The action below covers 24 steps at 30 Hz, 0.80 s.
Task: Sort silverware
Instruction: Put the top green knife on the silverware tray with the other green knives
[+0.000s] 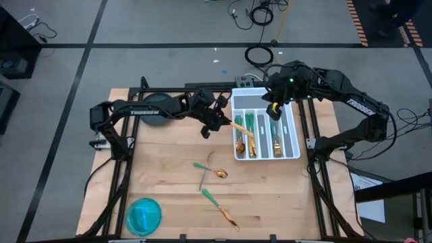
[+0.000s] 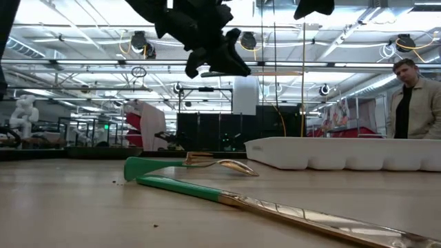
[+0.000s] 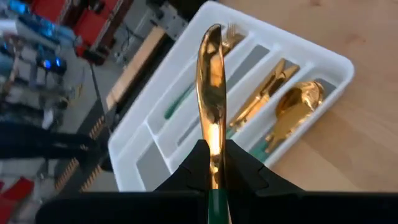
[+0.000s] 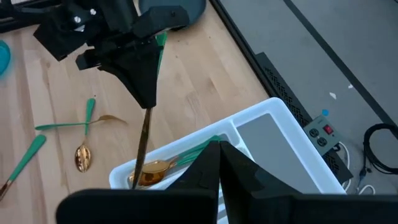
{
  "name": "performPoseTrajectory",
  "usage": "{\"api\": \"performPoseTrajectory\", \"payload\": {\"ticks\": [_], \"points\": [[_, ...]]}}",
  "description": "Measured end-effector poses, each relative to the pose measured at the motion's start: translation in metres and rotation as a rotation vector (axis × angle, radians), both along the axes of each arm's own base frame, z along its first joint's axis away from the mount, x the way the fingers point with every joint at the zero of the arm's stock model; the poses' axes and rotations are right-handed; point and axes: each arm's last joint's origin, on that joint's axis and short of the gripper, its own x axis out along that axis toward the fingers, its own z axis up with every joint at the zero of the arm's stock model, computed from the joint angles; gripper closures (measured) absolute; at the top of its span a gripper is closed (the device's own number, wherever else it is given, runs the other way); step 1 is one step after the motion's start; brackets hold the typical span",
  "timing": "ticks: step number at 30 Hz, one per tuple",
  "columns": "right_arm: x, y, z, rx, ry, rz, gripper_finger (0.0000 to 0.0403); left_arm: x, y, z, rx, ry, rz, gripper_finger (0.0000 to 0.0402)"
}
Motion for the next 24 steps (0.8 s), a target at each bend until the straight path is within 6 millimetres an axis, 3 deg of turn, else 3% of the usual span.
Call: {"api": "performPoseTrajectory", "payload": {"ticks": [14,24], "points": [[-0.003,0.001,0.0,0.024,0.004,-0.021,0.0403,0.022,0.004,0.021,0.142,-0.022,-0.178,0.0375],[-0.003,0.001,0.0,0.03,0.006,-0.025,0.0403,0.048,0.011,0.012,0.156,0.041,-0.272,0.0375]]}}
